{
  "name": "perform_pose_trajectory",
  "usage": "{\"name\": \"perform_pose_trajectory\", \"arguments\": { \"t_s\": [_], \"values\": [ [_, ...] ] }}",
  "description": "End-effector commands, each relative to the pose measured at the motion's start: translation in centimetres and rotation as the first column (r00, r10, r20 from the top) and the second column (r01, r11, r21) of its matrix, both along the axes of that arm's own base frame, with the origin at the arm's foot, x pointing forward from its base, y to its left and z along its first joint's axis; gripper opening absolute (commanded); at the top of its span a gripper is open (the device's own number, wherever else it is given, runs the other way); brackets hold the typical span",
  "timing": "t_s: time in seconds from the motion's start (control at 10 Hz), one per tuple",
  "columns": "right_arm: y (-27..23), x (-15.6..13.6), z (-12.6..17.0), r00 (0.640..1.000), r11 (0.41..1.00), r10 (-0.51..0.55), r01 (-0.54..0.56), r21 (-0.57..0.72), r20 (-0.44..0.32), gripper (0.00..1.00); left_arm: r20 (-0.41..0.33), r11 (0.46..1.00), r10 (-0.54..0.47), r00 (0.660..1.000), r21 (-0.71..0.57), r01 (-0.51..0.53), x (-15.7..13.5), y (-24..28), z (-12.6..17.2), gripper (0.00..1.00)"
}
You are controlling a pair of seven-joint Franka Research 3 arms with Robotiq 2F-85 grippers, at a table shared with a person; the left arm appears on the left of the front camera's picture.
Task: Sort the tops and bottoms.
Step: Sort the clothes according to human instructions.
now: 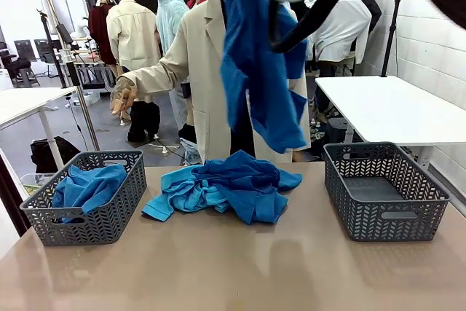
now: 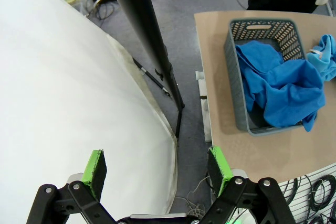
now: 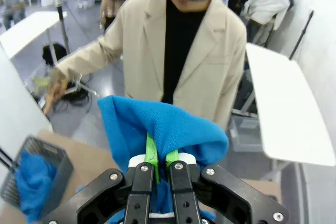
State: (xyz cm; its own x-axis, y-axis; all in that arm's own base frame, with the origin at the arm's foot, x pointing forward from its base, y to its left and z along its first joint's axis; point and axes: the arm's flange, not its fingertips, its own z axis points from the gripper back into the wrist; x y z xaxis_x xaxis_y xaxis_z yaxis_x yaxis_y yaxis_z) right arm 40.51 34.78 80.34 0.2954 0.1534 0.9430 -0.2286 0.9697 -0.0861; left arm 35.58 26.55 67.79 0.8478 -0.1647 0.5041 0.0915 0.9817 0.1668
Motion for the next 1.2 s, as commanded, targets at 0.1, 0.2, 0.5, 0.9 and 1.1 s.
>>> {"name": "perform_pose_trajectory", "arguments": {
  "t_s": [0.1,0.2,0.5,0.9,1.1],
  "values": [
    [12.7,4.0,2.2,0.999,0.986,0.005,-0.013,0.168,0.052,0.00,0.002,1.000,0.008,1.000,-0.005,-0.008,0.0,-0.1,0.0,1.00],
    [16.6,4.0,2.3,0.997,0.976,0.028,-0.041,0.214,0.065,0.00,0.002,1.000,0.008,1.000,-0.005,-0.008,0.0,-0.1,0.0,1.00],
    [29.4,5.3,-3.3,0.994,0.945,-0.043,0.008,0.326,0.099,0.00,0.002,1.000,0.008,1.000,-0.005,-0.008,0.0,-0.1,0.0,1.00],
    [24.9,-0.2,-10.0,0.995,0.955,-0.037,0.007,0.298,0.093,0.00,0.002,1.000,0.008,1.000,-0.005,-0.008,0.0,-0.1,0.0,1.00],
    [24.9,-0.2,-10.0,0.995,0.955,-0.037,0.007,0.298,0.093,0.00,0.002,1.000,0.008,1.000,-0.005,-0.008,0.0,-0.1,0.0,1.00]
  ]
}}
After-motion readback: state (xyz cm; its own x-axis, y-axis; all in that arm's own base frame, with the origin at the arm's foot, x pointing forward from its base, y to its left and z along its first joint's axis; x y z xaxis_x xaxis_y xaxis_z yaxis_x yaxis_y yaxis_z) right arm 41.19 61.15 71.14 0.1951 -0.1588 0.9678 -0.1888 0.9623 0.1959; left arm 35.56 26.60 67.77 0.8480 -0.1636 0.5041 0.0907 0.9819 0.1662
